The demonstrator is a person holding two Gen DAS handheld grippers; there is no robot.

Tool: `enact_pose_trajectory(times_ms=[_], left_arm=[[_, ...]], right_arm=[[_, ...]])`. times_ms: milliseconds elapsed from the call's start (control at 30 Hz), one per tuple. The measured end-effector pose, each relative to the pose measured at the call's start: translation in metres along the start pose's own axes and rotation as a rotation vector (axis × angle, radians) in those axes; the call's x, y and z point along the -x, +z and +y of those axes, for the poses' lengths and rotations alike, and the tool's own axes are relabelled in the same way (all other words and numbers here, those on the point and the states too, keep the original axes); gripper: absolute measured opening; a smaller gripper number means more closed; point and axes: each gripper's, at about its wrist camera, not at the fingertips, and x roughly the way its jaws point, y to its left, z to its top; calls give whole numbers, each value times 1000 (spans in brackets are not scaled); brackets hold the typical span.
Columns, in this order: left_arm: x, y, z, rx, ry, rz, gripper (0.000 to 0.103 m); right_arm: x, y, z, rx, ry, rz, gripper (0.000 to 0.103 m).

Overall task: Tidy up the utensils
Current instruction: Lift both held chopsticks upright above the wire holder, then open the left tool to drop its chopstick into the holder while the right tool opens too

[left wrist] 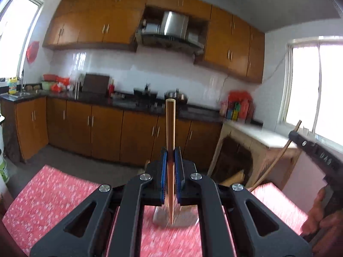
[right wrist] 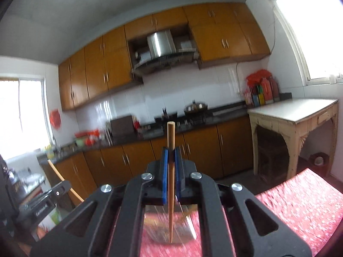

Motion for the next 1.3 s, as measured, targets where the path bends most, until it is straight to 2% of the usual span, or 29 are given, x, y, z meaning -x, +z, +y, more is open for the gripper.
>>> enact_pose_trajectory(times_ms=[133, 233, 433, 600, 833, 1067, 1200, 1300], left_arm=[[-16, 20, -12, 4, 35, -93, 7], [-39, 20, -14, 13, 50, -91, 7], [-81, -4, -10, 23, 61, -11, 7], [-91, -20, -6, 36, 33, 56, 7], [-110, -40, 1, 40, 34, 173, 7], [-121, -59, 4, 33, 61, 247, 7], [-121, -58, 4, 20, 70, 253, 7], [-117, -55, 2, 9, 78, 243, 8]], right_arm=[[-25, 14, 5, -3, -9, -70, 7], [-48, 8, 3, -2, -7, -74, 7], [-93, -22, -7, -5, -1, 2, 7], [-119, -45, -20, -47, 19, 80, 7], [-140, -77, -33, -82, 7, 178, 7], [-149, -94, -40, -82, -21, 243, 8], [-147, -97, -43, -84, -41, 257, 13], [-137, -95, -46, -91, -57, 243, 32]])
